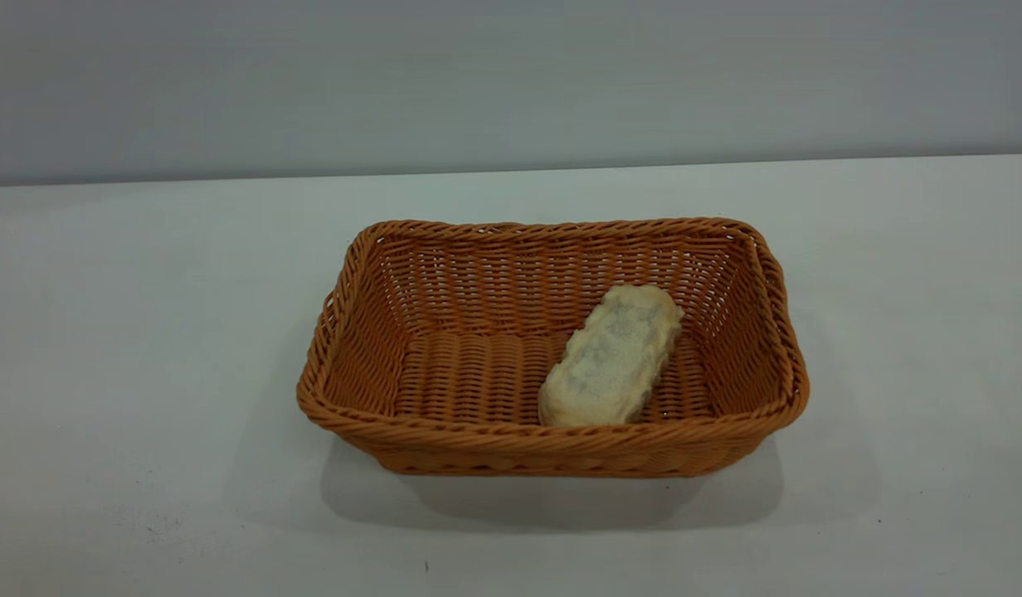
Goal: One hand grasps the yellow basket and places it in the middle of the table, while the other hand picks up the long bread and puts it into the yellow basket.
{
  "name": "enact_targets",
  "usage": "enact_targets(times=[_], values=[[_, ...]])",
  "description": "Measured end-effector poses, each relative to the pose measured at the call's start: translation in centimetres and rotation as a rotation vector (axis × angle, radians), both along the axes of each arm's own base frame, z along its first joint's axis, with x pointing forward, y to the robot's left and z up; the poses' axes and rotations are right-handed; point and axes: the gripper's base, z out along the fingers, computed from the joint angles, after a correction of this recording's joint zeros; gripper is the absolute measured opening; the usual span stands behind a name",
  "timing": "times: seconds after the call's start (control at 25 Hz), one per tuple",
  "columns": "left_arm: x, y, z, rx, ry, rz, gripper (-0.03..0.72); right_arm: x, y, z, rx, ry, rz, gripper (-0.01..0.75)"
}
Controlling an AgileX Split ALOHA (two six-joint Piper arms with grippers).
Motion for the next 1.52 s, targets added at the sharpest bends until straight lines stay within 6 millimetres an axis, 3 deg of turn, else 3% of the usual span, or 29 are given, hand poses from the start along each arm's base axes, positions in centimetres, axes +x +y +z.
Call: enact_targets(times=[0.44,1.52], values=[[-2.4,0.3,-0.1,-0.031,-0.182,0.274,0.577,-0.1,0.2,0.0,0.001,0.000,-0.264,0.557],[-2.5,0.3,-0.1,-0.030,-0.185,0.292,0.577,-0.1,0.2,0.0,0.001,0.001,-0.229,0.557]])
